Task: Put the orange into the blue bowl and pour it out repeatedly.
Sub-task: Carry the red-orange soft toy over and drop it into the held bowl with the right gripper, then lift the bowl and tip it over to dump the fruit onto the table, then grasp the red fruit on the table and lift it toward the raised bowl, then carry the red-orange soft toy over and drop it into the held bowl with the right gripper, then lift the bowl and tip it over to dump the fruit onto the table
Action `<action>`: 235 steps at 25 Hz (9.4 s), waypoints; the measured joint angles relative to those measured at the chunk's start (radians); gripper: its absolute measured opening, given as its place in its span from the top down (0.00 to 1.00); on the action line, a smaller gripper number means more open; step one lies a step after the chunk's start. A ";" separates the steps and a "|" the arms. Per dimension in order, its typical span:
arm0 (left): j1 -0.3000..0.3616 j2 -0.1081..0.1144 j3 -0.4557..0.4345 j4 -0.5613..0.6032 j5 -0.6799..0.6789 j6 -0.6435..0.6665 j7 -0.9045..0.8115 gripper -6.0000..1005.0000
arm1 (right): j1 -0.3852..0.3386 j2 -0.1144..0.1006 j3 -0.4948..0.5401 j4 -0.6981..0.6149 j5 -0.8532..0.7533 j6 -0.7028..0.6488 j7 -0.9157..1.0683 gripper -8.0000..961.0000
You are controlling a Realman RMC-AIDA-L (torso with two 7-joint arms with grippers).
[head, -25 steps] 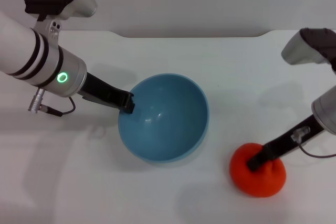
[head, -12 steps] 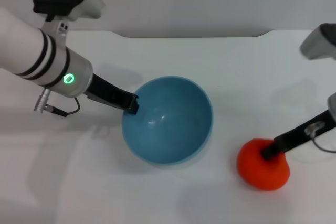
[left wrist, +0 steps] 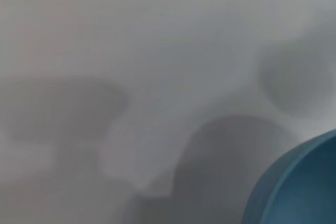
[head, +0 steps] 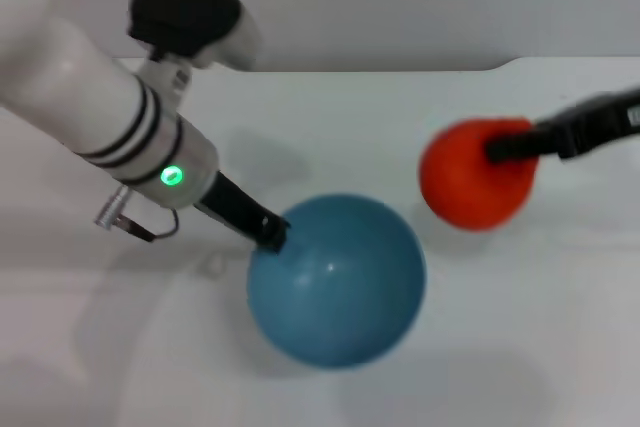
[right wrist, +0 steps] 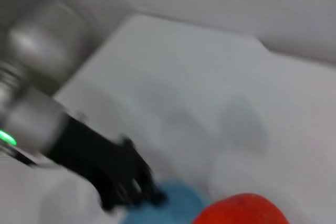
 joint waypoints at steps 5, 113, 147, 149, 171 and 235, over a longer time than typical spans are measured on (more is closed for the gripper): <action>-0.050 -0.005 0.055 -0.036 -0.002 0.008 -0.006 0.99 | 0.071 0.002 -0.032 -0.036 0.043 -0.008 -0.001 0.87; 0.198 0.013 -0.448 0.178 -0.026 0.051 0.209 0.99 | -0.037 0.010 -0.186 0.129 -0.079 0.216 -0.315 0.48; 0.213 0.012 -0.412 0.227 -0.004 0.118 0.207 0.99 | 0.038 0.012 -0.711 0.275 -0.069 0.492 -0.140 0.53; 0.212 0.012 -0.406 0.227 -0.004 0.118 0.207 0.99 | 0.036 0.013 -0.714 0.271 -0.076 0.492 -0.129 0.54; 0.195 0.009 -0.349 0.234 -0.011 0.112 0.200 0.99 | -0.007 0.012 -0.677 0.265 -0.167 0.434 -0.054 0.72; 0.452 0.007 0.321 0.373 0.121 -0.983 0.206 0.99 | -0.169 0.011 0.045 -0.111 -0.129 -0.017 -0.101 0.50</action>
